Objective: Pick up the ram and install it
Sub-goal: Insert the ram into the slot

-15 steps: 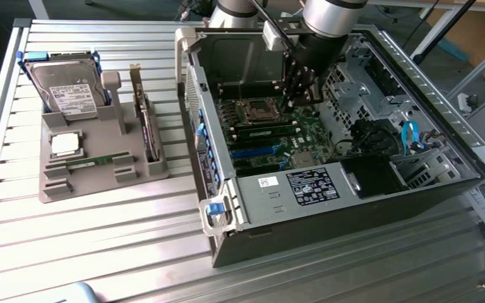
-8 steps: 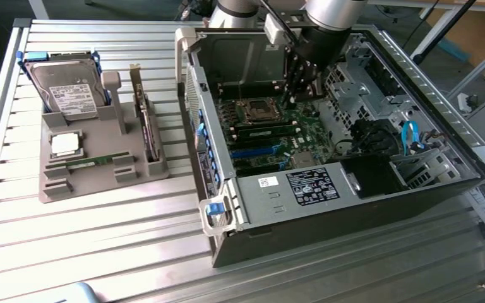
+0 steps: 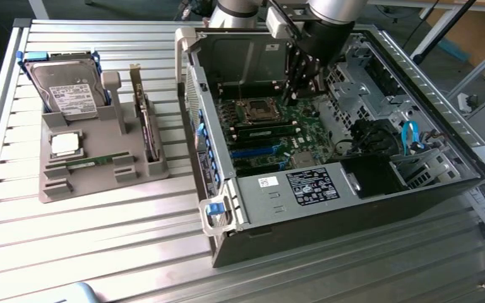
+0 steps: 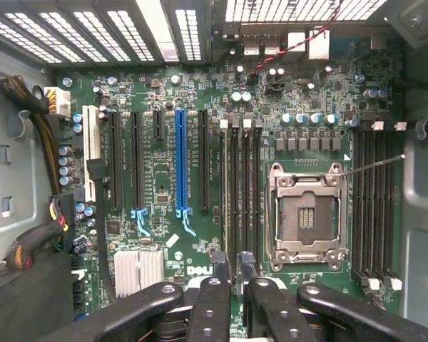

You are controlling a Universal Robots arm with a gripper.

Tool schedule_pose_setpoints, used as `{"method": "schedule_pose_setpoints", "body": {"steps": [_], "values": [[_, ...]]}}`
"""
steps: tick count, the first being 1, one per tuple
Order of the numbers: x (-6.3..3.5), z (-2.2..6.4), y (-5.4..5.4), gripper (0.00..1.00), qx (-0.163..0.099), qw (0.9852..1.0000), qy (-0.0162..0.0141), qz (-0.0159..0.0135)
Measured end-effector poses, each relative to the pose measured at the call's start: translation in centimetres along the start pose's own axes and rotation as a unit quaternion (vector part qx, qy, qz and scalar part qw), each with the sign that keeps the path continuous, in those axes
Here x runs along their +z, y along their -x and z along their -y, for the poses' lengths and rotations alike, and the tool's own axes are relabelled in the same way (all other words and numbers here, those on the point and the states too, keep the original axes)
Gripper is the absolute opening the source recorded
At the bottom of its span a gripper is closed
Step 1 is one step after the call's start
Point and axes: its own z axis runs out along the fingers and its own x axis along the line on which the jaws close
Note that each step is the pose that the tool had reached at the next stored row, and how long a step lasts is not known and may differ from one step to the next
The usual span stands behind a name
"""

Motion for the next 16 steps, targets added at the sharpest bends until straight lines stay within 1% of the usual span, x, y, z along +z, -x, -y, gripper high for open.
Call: {"method": "schedule_pose_setpoints", "body": {"steps": [6,16], "values": [[-0.79,0.03,0.0,0.19,0.000,1.0000,0.0000,0.0001],[-2.38,0.07,0.0,0.19,0.000,1.0000,0.0000,0.0000]]}}
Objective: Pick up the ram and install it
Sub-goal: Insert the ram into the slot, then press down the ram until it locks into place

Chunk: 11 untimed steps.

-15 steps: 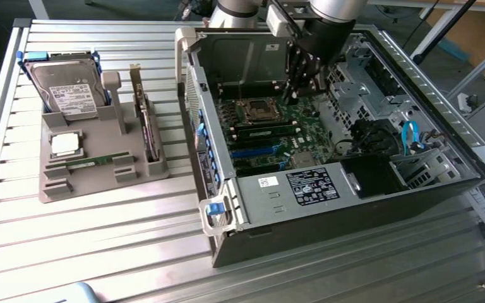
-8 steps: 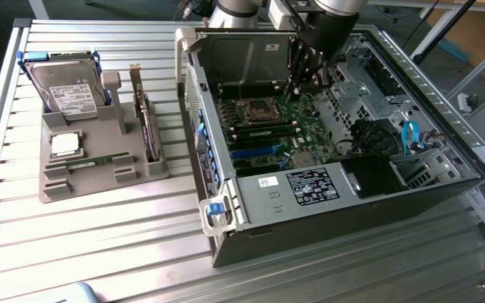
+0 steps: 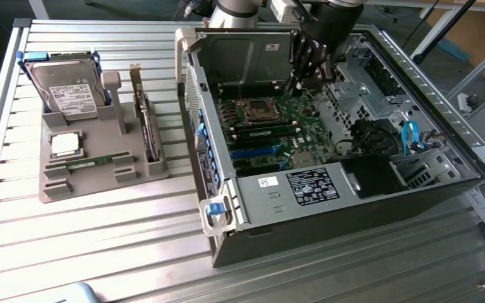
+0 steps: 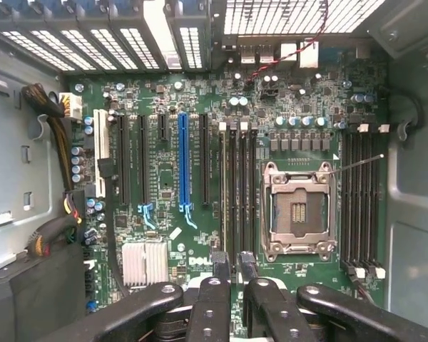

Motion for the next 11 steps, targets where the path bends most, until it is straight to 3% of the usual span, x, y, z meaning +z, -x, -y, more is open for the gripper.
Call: {"method": "schedule_pose_setpoints", "body": {"steps": [11], "values": [[-0.43,0.01,0.00,0.19,0.000,1.0000,0.0000,0.0000]]}}
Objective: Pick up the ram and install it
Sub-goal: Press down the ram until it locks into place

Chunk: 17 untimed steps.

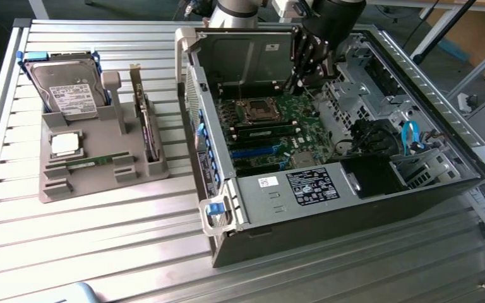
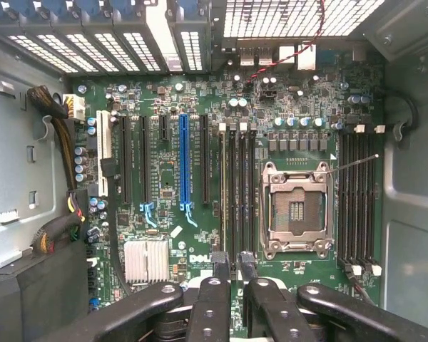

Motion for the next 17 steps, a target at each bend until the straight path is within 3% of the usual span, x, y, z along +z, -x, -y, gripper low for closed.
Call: {"method": "schedule_pose_setpoints", "body": {"steps": [6,8,17], "values": [[0.00,0.00,0.00,0.19,0.000,1.0000,0.0000,0.0000],[0.00,0.00,0.00,0.11,0.000,1.0000,0.0000,0.0000],[0.00,0.00,0.00,0.10,0.000,1.0000,0.0000,0.0000]]}}
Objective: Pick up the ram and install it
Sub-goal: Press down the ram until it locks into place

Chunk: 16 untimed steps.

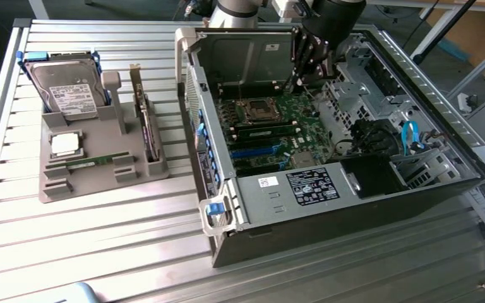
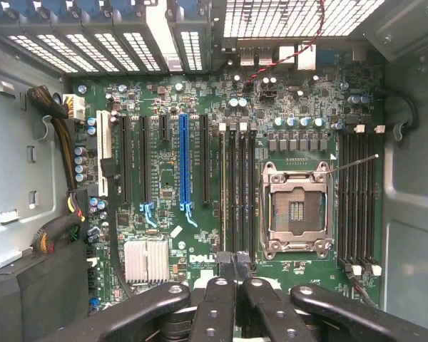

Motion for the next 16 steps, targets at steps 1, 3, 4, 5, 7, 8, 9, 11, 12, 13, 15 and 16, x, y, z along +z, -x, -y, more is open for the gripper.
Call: {"method": "schedule_pose_setpoints", "body": {"steps": [1,3,4,5,7,8,9,11,12,13,15,16], "values": [[0.00,0.00,0.0,0.10,0.000,1.0000,0.0000,0.0000],[0.00,0.00,0.0,0.10,0.000,1.0000,0.0000,0.0000],[0.00,0.00,0.0,0.10,0.000,1.0000,0.0000,0.0000],[0.00,0.00,0.0,0.10,0.000,1.0000,0.0000,0.0000],[-0.01,0.03,0.0,0.10,0.000,1.0000,-0.0001,-0.0001],[0.00,0.06,0.1,0.10,0.000,1.0000,-0.0002,0.0000],[0.01,0.14,0.1,0.10,0.000,1.0000,-0.0002,0.0000],[0.03,0.35,0.1,0.10,0.000,1.0000,-0.0002,0.0000],[0.05,0.59,0.1,0.10,0.000,1.0000,-0.0002,0.0000],[0.08,0.86,0.1,0.10,0.000,1.0000,-0.0002,0.0000],[0.11,1.19,0.1,0.10,0.000,1.0000,-0.0002,0.0000],[0.13,1.35,0.1,0.10,0.000,1.0000,-0.0002,0.0000]]}}
